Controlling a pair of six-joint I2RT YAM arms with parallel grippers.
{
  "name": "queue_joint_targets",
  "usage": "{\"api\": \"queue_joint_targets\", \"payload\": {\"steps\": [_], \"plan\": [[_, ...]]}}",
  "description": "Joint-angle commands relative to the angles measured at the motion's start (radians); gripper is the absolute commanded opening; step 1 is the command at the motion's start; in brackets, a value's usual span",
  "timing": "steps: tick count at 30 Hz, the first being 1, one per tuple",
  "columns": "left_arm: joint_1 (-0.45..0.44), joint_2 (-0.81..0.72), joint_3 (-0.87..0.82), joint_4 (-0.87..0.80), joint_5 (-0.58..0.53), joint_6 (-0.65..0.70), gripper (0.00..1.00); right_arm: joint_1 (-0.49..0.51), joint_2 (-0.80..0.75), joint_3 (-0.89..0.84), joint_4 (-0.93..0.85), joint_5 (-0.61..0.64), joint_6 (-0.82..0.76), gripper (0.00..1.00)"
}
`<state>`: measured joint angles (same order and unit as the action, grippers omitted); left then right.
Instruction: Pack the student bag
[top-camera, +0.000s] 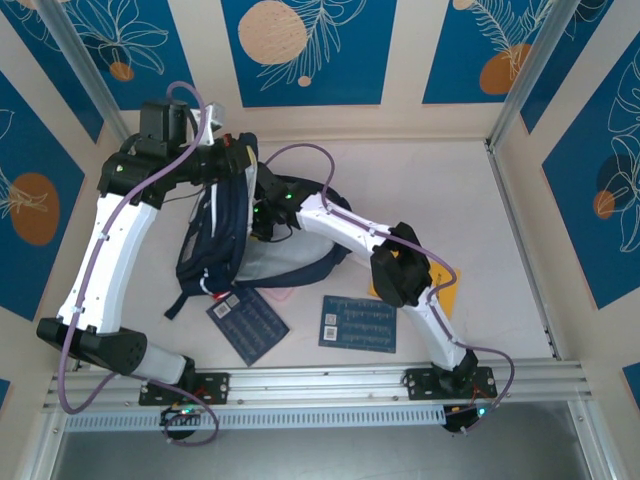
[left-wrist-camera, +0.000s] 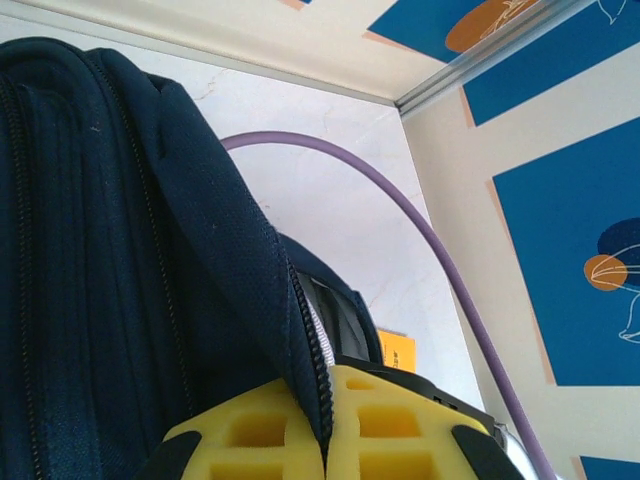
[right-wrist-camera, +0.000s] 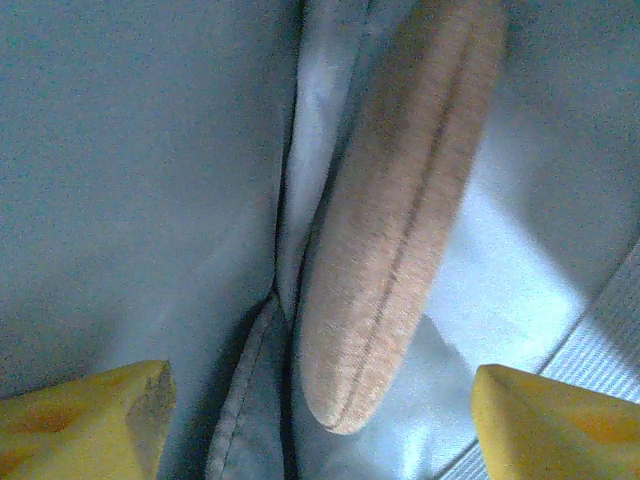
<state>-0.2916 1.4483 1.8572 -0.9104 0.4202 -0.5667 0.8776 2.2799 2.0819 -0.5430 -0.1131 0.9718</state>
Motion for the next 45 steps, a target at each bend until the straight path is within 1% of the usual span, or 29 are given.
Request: {"api": "queue_joint_targets", "payload": {"steps": [1,5,7,11,16,21,24,27,30,33,37,40,43,45], "plan": [[0.006,-0.028,0.072,0.103,0.026,0.028,0.0,0.003,-0.058,-0.032,0.02,-0.021,-0.014,0.79],[0.009,-0.037,0.068,0.081,-0.041,0.035,0.0,0.001,-0.095,-0.042,0.031,-0.033,-0.054,0.77],[0.024,-0.049,0.049,0.082,-0.097,0.017,0.0,0.001,-0.131,-0.057,0.028,0.002,-0.076,0.76],[0.085,-0.085,-0.028,0.137,-0.124,-0.051,0.0,-0.011,-0.23,-0.101,-0.009,0.1,-0.09,0.73],[0.158,-0.102,-0.078,0.209,-0.14,-0.129,0.0,-0.033,-0.389,-0.22,0.009,0.172,-0.14,0.73],[0.208,-0.104,-0.073,0.221,-0.222,-0.139,0.0,-0.065,-0.547,-0.338,0.02,0.236,-0.182,0.72],[0.233,-0.098,-0.072,0.23,-0.232,-0.142,0.0,-0.083,-0.638,-0.439,0.056,0.251,-0.194,0.7],[0.247,-0.078,-0.07,0.244,-0.236,-0.144,0.0,-0.097,-0.714,-0.54,0.074,0.25,-0.202,0.67],[0.247,-0.054,-0.077,0.265,-0.235,-0.139,0.0,-0.104,-0.765,-0.647,0.103,0.244,-0.207,0.59],[0.247,-0.025,-0.11,0.301,-0.188,-0.151,0.0,-0.108,-0.778,-0.727,0.12,0.236,-0.189,0.53],[0.235,0.014,-0.21,0.361,-0.103,-0.186,0.0,-0.102,-0.737,-0.771,0.069,0.25,-0.118,0.51],[0.212,0.021,-0.304,0.395,-0.086,-0.192,0.0,-0.087,-0.677,-0.759,-0.002,0.275,-0.034,0.59],[0.192,0.021,-0.395,0.436,-0.074,-0.204,0.0,-0.074,-0.603,-0.726,-0.082,0.306,0.098,0.64],[0.183,0.02,-0.446,0.458,-0.065,-0.214,0.0,-0.063,-0.545,-0.687,-0.135,0.304,0.177,0.66]]}}
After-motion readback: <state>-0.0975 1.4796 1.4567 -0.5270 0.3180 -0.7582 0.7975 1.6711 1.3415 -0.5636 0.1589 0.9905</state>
